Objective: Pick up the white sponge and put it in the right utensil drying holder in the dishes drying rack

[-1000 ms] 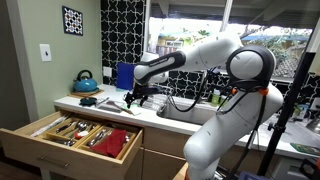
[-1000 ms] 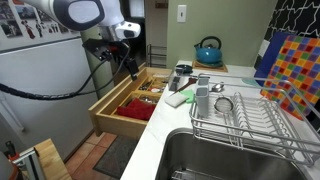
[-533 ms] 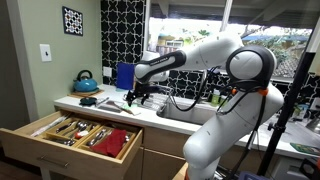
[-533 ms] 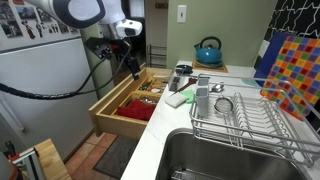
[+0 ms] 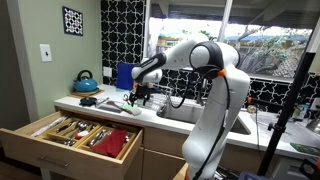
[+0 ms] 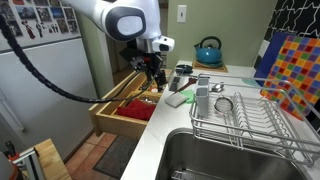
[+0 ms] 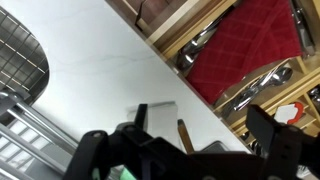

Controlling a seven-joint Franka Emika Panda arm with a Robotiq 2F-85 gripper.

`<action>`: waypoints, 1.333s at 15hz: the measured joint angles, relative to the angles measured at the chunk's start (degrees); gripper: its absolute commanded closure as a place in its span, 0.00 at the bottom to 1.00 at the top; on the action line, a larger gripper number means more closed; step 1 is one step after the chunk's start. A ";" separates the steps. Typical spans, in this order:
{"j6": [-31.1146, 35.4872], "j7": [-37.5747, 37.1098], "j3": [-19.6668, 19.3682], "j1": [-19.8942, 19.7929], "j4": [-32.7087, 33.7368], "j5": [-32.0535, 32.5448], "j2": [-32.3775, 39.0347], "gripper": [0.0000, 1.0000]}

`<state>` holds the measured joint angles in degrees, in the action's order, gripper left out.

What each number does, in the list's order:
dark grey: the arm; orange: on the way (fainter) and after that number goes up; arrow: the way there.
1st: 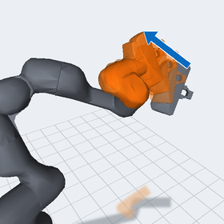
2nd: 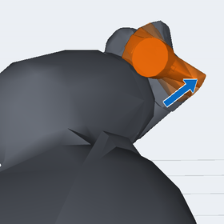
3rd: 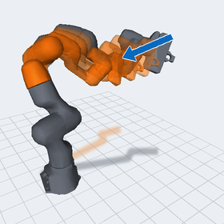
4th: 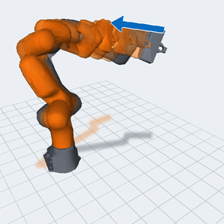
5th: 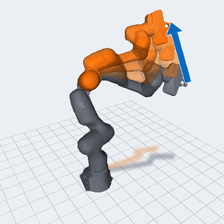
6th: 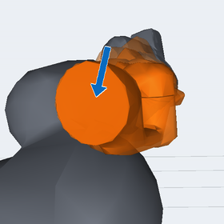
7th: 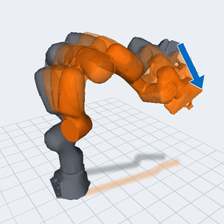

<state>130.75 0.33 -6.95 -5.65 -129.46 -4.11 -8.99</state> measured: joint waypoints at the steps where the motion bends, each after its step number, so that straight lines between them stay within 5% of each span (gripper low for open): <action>1: 0.04 1.63 -0.47 -0.02 2.02 -0.66 2.57 0.00; 10: 3.93 12.46 -1.37 -2.28 14.64 -6.97 17.53 0.00; 20: 6.19 9.79 -1.07 -4.29 17.98 -8.31 22.81 0.00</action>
<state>136.94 10.12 -8.02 -9.94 -111.48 -12.42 13.81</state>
